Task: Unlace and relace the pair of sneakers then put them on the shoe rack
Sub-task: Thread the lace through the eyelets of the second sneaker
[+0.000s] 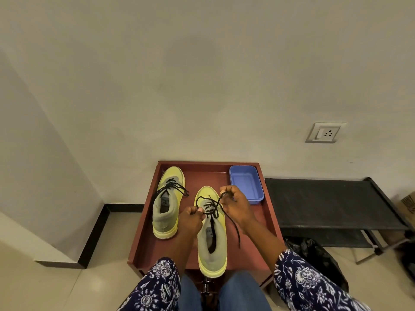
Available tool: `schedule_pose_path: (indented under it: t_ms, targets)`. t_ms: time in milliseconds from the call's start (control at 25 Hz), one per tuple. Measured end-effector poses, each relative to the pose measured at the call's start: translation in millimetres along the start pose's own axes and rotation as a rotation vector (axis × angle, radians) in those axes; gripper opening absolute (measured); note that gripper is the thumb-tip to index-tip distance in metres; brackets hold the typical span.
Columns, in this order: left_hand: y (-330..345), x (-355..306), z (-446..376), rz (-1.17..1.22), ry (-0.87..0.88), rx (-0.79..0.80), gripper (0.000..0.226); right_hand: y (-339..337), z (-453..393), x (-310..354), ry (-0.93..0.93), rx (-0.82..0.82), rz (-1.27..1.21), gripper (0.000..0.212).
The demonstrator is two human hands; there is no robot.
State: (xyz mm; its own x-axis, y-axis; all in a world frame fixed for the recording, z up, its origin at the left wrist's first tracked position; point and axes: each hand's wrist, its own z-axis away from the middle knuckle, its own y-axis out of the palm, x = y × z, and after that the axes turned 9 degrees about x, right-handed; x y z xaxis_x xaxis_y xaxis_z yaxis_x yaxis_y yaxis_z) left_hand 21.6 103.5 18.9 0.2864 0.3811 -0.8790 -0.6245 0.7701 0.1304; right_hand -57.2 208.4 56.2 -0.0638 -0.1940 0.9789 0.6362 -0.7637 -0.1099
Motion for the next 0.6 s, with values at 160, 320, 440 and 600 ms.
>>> schedule_pose_path:
  t_ms: [160, 320, 440, 600]
  targets:
    - [0, -2, 2, 0.021, 0.002, -0.009, 0.01, 5, 5, 16, 0.017, 0.049, -0.07, 0.04]
    - [1, -9, 7, 0.02, 0.011, -0.009, 0.008, 4, 13, 50, -0.033, 0.081, -0.257, 0.039]
    - [2, -11, 12, 0.03, 0.02, -0.007, 0.009, 1, 19, 67, -0.06, 0.104, -0.229, 0.046]
    - [3, -13, 18, 0.056, 0.017, 0.006, 0.012, 1, 24, 77, -0.099, 0.099, -0.221, 0.054]
